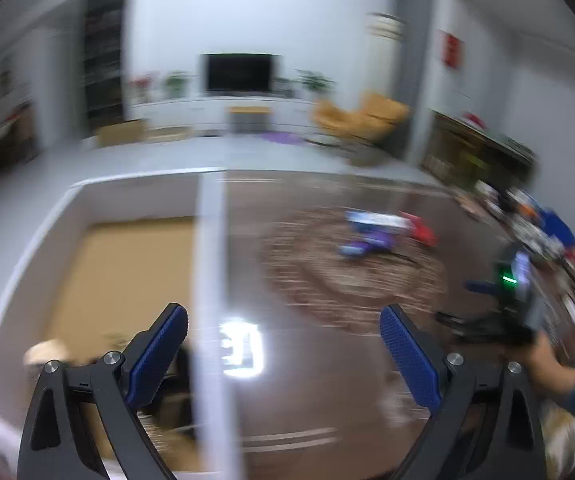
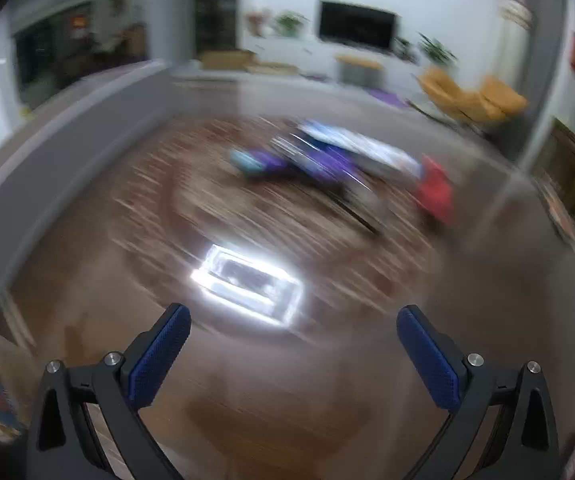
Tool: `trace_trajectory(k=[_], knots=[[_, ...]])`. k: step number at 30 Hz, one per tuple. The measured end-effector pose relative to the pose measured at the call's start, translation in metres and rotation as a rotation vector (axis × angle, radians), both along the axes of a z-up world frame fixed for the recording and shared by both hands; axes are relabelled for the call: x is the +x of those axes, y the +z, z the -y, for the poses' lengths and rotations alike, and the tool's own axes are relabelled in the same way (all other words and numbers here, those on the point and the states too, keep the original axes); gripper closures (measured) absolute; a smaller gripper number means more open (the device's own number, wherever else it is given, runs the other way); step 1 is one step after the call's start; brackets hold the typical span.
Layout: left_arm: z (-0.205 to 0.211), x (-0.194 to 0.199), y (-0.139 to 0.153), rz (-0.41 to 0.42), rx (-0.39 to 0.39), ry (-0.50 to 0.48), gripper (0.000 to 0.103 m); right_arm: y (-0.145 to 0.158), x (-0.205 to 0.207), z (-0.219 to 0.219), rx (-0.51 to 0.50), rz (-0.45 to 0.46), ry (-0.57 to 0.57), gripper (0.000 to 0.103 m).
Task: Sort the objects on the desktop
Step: 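Carry both items over the bin and open both tools to drop them, then move both empty tools back over the table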
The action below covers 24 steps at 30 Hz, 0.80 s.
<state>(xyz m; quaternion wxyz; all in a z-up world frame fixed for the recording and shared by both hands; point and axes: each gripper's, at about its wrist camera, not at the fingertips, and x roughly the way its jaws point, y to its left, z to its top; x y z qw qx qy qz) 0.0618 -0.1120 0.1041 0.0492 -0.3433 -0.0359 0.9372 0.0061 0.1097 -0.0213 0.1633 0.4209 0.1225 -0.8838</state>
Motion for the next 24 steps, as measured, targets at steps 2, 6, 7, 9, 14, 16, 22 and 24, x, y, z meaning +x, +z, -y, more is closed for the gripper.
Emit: trace_trajectory(k=[2,6,7,9,14,16,22,24], knots=[[-0.035,-0.012,-0.006,0.028,0.008,-0.073,0.005,-0.007,0.000,-0.038,-0.010,0.018,-0.066,0.000],[-0.085,-0.063,-0.052,0.119,0.006,-0.132,0.005,-0.010,0.006,-0.081,-0.035,0.022,-0.155,0.000],[-0.094,-0.076,-0.068,0.145,-0.005,-0.123,0.005,-0.016,0.002,-0.085,-0.042,0.022,-0.171,0.000],[-0.106,-0.099,-0.096,0.184,-0.032,-0.100,0.005,-0.020,-0.001,-0.092,-0.053,0.028,-0.191,0.000],[-0.115,-0.119,-0.136,0.216,-0.141,-0.053,0.005,-0.029,-0.008,-0.098,-0.065,0.055,-0.228,0.000],[-0.113,-0.131,-0.147,0.222,-0.172,-0.035,0.005,-0.030,-0.011,-0.096,-0.053,0.062,-0.239,0.000],[-0.109,-0.162,-0.170,0.257,-0.224,-0.018,0.005,-0.028,-0.013,-0.095,-0.050,0.062,-0.240,0.000],[-0.107,-0.168,-0.173,0.255,-0.212,-0.015,0.003,-0.028,-0.013,-0.095,-0.050,0.062,-0.240,0.000]])
